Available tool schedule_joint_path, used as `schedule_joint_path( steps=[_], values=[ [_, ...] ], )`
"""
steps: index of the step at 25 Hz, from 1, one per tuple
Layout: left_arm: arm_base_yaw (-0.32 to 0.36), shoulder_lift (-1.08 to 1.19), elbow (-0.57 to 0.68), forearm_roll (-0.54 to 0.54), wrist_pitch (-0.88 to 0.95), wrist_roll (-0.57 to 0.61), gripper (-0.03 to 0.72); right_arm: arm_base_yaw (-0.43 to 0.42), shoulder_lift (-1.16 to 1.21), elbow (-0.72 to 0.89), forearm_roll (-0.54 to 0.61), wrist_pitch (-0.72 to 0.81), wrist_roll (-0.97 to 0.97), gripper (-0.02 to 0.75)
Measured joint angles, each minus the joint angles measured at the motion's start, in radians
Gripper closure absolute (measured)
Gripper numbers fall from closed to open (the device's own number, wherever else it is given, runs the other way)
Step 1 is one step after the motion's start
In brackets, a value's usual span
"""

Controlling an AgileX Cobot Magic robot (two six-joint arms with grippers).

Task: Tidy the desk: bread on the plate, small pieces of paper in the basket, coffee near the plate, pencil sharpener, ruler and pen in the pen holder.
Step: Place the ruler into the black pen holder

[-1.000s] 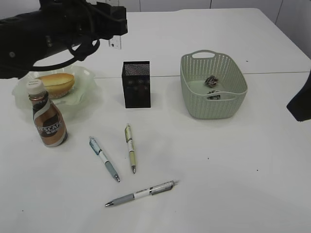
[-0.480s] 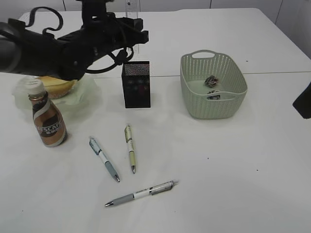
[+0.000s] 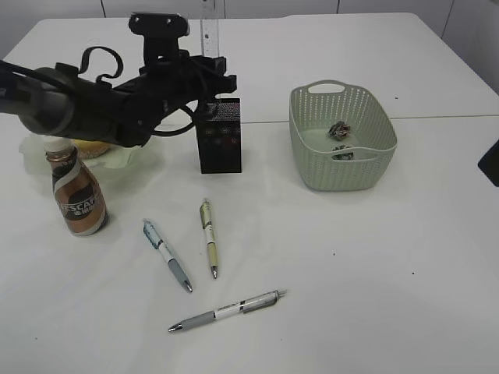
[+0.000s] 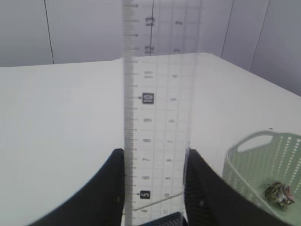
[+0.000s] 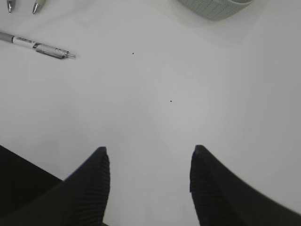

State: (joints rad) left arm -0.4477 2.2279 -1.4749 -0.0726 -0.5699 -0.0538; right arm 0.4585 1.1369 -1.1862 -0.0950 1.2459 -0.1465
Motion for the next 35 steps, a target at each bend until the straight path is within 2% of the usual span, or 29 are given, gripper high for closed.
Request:
schedule_joint_path(
  steps=[22, 35],
  values=[
    [0.002, 0.036, -0.001, -0.003, 0.014, -0.027, 0.428, 0.000, 0.000, 0.000, -0.010, 0.000, -0.001, 0.333],
    [-0.002, 0.036, -0.001, 0.060, 0.054, -0.059, 0.418, 0.000, 0.000, 0.000, -0.012, 0.002, -0.001, 0.333]
  ],
)
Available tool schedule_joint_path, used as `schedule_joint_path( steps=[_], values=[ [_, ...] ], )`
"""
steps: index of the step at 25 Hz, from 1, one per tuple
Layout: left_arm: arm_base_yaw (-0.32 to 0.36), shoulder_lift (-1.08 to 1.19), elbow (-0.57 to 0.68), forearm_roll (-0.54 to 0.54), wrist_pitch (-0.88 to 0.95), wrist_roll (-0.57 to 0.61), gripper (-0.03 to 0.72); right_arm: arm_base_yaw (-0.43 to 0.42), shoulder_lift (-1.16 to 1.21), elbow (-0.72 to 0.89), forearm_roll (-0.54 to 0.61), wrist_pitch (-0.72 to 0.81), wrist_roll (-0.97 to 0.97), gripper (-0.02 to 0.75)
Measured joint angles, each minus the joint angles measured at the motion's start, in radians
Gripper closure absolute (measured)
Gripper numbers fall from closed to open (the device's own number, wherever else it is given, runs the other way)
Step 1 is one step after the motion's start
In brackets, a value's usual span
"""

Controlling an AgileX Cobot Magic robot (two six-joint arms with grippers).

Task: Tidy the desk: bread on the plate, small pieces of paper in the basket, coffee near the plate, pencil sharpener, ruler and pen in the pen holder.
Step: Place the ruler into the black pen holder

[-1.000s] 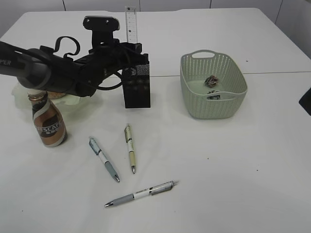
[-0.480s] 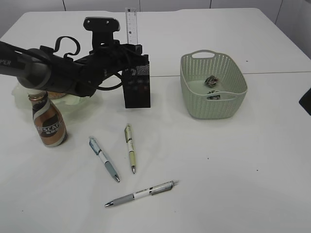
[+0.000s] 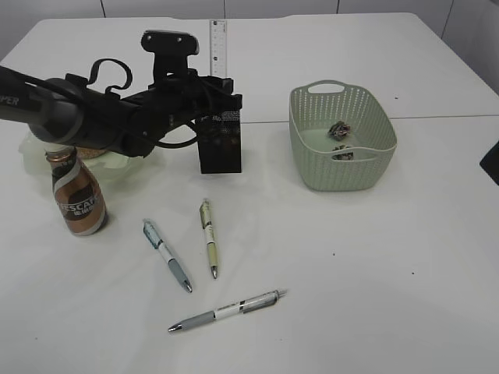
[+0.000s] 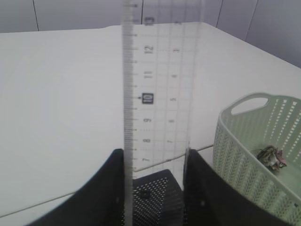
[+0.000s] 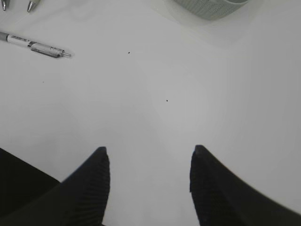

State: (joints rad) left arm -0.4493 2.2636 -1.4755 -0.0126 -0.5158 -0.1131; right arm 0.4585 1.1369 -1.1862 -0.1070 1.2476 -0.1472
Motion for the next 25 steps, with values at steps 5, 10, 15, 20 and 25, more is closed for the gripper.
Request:
schedule_joint_path(
  steps=[5, 10, 15, 20, 25],
  values=[
    [0.000, 0.000, 0.000, 0.002, 0.019, -0.010, 0.409, 0.000, 0.000, 0.000, 0.000, 0.000, 0.000, 0.333],
    [0.000, 0.000, 0.000, 0.003, 0.036, -0.014, 0.398, 0.000, 0.000, 0.000, 0.000, 0.000, 0.000, 0.333],
    [0.000, 0.000, 0.000, 0.003, 0.058, -0.015, 0.365, 0.000, 0.000, 0.000, 0.000, 0.000, 0.000, 0.333],
    [0.000, 0.000, 0.000, 0.003, 0.078, -0.019, 0.307, 0.000, 0.000, 0.000, 0.000, 0.000, 0.000, 0.333],
    [0.000, 0.000, 0.000, 0.003, 0.086, -0.021, 0.298, 0.000, 0.000, 0.000, 0.000, 0.000, 0.000, 0.333]
  ],
)
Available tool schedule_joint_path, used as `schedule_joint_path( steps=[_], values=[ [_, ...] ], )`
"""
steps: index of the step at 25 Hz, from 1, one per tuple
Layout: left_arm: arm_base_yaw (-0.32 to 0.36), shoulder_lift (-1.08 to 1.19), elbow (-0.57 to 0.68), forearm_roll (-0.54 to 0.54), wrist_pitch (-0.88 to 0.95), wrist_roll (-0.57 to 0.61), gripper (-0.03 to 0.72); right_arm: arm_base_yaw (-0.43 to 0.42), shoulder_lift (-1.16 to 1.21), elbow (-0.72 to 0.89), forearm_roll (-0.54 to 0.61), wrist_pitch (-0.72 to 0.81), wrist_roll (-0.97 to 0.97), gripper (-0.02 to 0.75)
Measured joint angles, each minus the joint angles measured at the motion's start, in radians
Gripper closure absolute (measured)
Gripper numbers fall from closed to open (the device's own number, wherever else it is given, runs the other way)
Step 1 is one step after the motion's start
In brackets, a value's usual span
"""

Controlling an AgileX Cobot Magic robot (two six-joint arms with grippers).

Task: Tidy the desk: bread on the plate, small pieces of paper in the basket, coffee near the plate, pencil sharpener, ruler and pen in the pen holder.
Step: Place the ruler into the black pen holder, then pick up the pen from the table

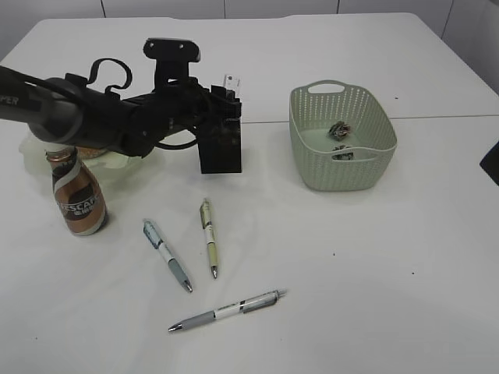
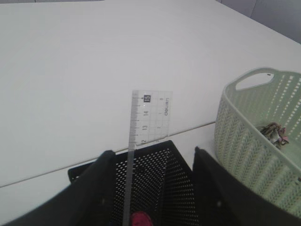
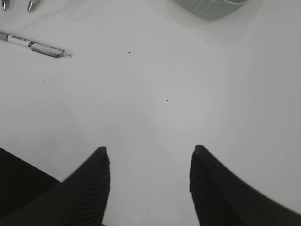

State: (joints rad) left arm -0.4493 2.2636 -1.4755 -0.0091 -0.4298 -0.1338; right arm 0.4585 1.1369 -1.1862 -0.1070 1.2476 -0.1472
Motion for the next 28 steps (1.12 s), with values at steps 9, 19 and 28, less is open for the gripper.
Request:
schedule_joint_path(
  steps=[9, 19, 28],
  values=[
    [0.000, -0.135, 0.000, 0.000, 0.135, 0.000, 0.297, 0.000, 0.000, 0.000, 0.000, 0.000, 0.000, 0.333],
    [-0.043, -0.345, 0.000, 0.155, 0.694, 0.000, 0.297, 0.000, 0.000, 0.000, 0.020, 0.000, 0.000, 0.333],
    [-0.234, -0.419, 0.000, 0.251, 1.219, 0.056, 0.297, 0.000, 0.000, 0.000, 0.089, 0.000, 0.000, 0.333]
  ],
)
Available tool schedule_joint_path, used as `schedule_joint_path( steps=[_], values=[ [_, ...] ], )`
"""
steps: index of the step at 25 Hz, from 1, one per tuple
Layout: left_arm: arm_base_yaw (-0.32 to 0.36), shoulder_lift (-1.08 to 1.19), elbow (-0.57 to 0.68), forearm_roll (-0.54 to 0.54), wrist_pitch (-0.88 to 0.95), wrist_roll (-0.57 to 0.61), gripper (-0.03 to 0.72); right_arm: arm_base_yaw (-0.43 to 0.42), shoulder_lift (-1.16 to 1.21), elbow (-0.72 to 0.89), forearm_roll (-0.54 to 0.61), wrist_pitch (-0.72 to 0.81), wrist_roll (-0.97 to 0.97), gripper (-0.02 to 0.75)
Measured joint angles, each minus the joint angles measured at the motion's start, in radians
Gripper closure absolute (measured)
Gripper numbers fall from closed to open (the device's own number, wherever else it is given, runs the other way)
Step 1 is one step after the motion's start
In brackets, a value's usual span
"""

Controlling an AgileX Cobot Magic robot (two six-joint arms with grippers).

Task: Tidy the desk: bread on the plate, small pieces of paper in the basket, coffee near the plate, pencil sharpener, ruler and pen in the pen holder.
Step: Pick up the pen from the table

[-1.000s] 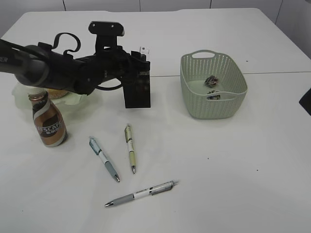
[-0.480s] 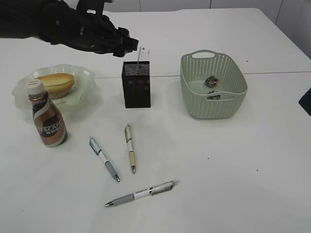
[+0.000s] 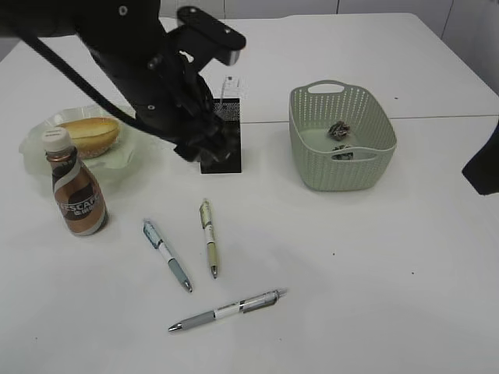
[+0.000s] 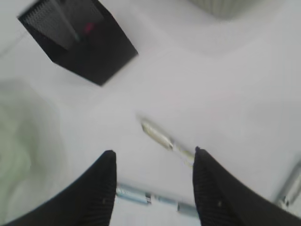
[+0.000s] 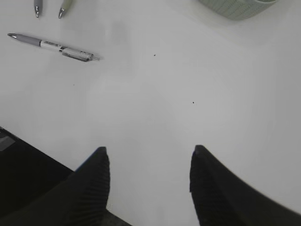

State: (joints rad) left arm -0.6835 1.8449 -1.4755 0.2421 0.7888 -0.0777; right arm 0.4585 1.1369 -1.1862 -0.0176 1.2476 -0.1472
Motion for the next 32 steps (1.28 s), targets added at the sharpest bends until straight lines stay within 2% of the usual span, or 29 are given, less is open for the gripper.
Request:
schedule_joint_path(
  steps=[4, 8, 12, 16, 23, 32],
  values=[
    [-0.042, 0.000, 0.000, -0.078, 0.133, 0.093, 0.302, 0.000, 0.000, 0.000, 0.018, 0.000, 0.000, 0.333],
    [-0.051, 0.002, 0.000, -0.197, 0.230, 0.253, 0.304, 0.000, 0.000, 0.000, 0.023, 0.000, 0.000, 0.333],
    [-0.053, 0.061, -0.004, -0.260, 0.314, 0.375, 0.312, 0.000, 0.000, 0.000, 0.023, 0.000, 0.000, 0.333],
    [-0.062, 0.127, -0.004, -0.311, 0.322, 0.408, 0.314, 0.000, 0.000, 0.000, 0.023, 0.000, 0.000, 0.333],
    [-0.154, 0.225, -0.004, -0.319, 0.293, 0.420, 0.314, 0.000, 0.000, 0.000, 0.023, 0.000, 0.000, 0.333],
    [-0.164, 0.299, -0.006, -0.286, 0.216, 0.422, 0.316, 0.000, 0.000, 0.000, 0.023, 0.000, 0.000, 0.333]
  ],
)
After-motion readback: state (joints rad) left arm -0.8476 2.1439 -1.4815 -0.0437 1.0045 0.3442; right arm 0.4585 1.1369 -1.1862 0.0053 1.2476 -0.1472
